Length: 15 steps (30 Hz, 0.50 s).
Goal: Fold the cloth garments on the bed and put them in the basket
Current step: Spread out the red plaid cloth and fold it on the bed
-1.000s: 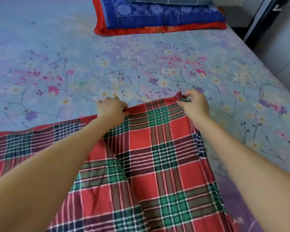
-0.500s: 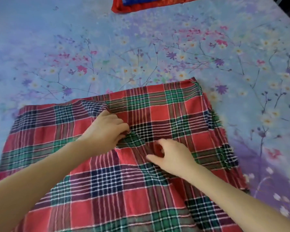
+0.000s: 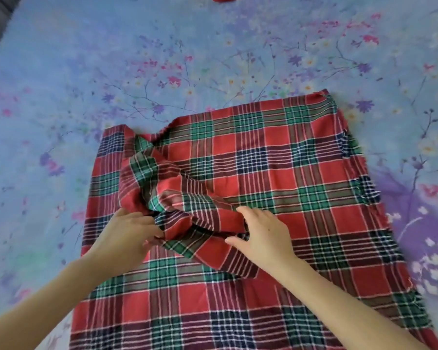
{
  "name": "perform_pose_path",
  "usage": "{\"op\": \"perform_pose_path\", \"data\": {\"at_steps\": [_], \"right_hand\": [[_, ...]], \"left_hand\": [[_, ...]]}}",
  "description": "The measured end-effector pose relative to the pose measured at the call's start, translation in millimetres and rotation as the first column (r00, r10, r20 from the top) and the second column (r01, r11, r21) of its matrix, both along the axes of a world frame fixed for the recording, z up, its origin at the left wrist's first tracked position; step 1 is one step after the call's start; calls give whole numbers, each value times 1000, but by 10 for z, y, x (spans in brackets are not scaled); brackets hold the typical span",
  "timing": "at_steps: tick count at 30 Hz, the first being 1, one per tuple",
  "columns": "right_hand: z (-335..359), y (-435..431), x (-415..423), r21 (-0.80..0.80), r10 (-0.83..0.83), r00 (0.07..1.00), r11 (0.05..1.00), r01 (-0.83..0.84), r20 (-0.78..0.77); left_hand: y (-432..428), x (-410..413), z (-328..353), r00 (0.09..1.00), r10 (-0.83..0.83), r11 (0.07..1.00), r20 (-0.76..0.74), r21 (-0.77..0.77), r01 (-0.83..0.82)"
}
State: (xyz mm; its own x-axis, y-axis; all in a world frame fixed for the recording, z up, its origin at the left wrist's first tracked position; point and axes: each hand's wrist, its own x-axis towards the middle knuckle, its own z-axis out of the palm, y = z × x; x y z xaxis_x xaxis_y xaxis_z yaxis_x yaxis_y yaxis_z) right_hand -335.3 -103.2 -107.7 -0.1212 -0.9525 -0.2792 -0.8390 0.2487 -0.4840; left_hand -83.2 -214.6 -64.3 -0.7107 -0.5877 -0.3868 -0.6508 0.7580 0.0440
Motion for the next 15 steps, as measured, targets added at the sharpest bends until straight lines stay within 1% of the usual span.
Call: {"op": "perform_pose_path", "data": {"at_steps": [1,2,3,4,5,6,7,8,9,10,11,12,13,14,15], "right_hand": [[-26,-76,50,23,62,995,998,-60,-73],[-37,-160,84,12,89,988,996,-88,-123],[-22,-243,107,-10,75,988,997,-77,-132],[20,-323,118,-31,24,997,999,-26,-77],[73,-411,89,-5,-54,998,998,55,40],[136,-499,35,58,-154,969,988,145,196],[231,-579,-22,127,-261,893,965,230,366],[322,-640,-77,192,-341,792,940,282,507],[387,-680,-134,274,-407,700,913,301,587],[421,-701,-172,346,-457,638,889,301,619],[430,-705,-192,395,-488,610,871,292,624],[442,-703,-213,412,-495,604,866,284,625],[438,-703,-240,404,-491,615,868,287,618],[408,-703,-269,374,-486,638,873,314,598],[375,-704,-315,315,-473,678,881,354,562]], "left_hand": [[26,6,7,997,71,997,30,5,-71],[39,-21,20,983,180,983,45,25,-181],[62,-48,30,945,324,940,46,92,-328],[93,-84,21,896,443,887,12,136,-441],[110,-139,-17,847,529,842,-48,152,-517],[131,-230,-65,815,570,820,-106,136,-556],[146,-341,-108,798,586,810,-140,99,-578],[158,-470,-150,786,605,796,-130,70,-601],[175,-600,-201,784,614,789,-97,42,-613],[194,-733,-229,789,609,792,-79,8,-610],[194,-833,-259,797,597,799,-89,-26,-601],[187,-921,-223,796,584,802,-157,-39,-596],[157,-975,-193,770,588,793,-249,-9,-609],[122,-993,-108,707,622,766,-336,73,-638],[77,-1010,7,626,669,728,-400,184,-660]]}}
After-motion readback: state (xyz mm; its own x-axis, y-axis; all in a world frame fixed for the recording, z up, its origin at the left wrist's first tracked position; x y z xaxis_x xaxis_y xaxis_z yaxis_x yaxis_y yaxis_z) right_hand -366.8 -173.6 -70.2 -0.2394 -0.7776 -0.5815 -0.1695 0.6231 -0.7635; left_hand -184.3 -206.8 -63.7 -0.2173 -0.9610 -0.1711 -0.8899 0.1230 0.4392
